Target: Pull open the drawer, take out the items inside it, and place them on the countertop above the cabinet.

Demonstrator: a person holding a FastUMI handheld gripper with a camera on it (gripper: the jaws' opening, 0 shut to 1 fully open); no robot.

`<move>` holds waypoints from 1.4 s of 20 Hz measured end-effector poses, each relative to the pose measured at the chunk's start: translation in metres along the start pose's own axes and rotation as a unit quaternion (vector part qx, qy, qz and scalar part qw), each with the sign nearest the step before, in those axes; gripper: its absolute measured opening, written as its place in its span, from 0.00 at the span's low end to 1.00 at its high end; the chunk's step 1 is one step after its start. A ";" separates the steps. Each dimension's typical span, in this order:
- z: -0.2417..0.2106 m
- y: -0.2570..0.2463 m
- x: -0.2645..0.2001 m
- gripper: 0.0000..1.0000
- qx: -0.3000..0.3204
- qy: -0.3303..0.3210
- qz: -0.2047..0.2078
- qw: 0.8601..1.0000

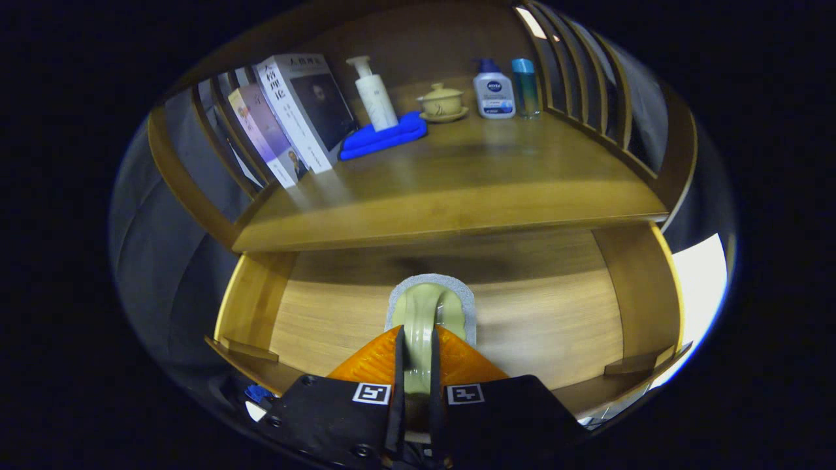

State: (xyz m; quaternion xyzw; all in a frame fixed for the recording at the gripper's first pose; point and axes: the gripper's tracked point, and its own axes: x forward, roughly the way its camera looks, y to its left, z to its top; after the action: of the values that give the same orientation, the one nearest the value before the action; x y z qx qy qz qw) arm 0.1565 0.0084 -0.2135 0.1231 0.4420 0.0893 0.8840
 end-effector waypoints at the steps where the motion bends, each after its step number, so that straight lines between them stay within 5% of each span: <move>1: 0.005 -0.002 -0.009 0.17 0.000 -0.008 0.003 1.000; 12: 0.069 0.018 -0.055 0.17 -0.023 -0.068 0.019 0.997; 17: 0.124 0.039 -0.038 0.17 -0.029 -0.090 0.035 0.995; 28: 0.198 0.032 0.026 0.17 -0.039 -0.090 -0.004 0.995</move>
State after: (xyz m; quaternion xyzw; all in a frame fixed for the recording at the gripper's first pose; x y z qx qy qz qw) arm 0.3292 0.0185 -0.1086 0.0944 0.3568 0.0917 0.9249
